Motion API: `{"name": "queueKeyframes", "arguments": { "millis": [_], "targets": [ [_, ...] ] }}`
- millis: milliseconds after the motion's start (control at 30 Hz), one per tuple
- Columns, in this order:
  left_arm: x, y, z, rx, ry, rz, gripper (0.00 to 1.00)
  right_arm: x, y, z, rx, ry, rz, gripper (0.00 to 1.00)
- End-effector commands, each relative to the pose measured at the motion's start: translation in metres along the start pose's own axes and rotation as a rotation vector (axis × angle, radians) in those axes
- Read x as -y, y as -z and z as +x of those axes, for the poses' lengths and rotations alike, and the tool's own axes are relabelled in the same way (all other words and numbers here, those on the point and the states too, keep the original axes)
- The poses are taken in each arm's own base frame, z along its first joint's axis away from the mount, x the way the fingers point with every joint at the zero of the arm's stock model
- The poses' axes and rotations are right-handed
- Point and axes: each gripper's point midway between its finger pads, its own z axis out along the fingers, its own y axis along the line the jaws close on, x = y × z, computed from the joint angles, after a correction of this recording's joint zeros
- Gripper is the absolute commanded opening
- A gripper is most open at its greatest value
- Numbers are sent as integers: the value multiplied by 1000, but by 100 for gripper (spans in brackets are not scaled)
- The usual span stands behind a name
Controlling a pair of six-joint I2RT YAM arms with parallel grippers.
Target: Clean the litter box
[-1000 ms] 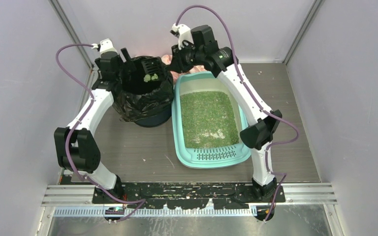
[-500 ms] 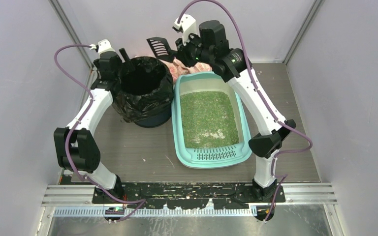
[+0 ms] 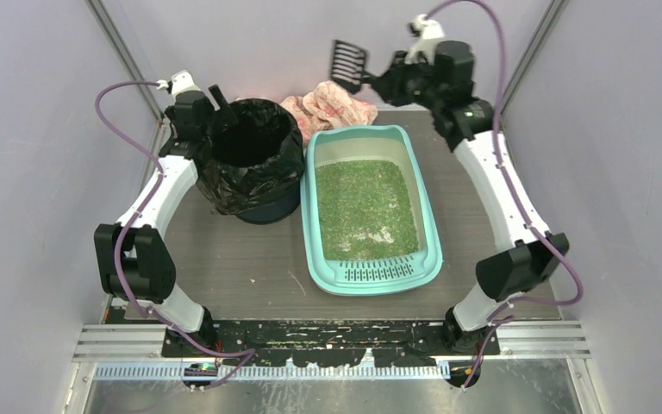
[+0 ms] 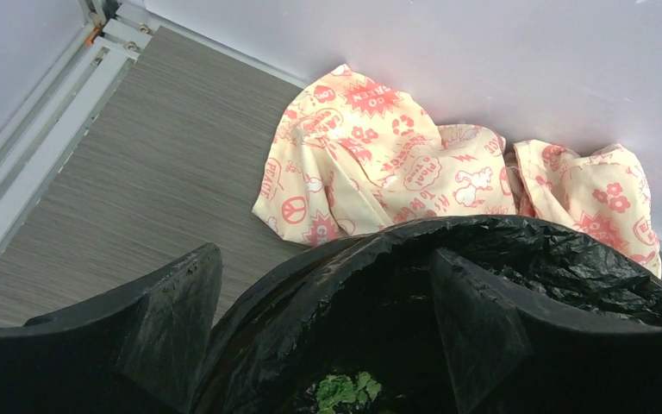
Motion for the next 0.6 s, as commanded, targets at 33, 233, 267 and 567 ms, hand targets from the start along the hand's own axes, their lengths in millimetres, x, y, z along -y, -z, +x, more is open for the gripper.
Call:
{"name": "queueKeyframes", "arguments": {
  "millis": [33,233,267,567],
  "targets": [
    [14,21,-45,88,51,56,90,41,40,8,24,-87,120,1],
    [13,22,-30,55,71,63,93,54,43,99,-202,-134,148,1],
    [13,22,-26,46,73,65,93,51,42,109,-221,-166,135,1],
    [8,26,-15,21,75,61,94,77,56,116,-186,-175,303,100]
  ]
}}
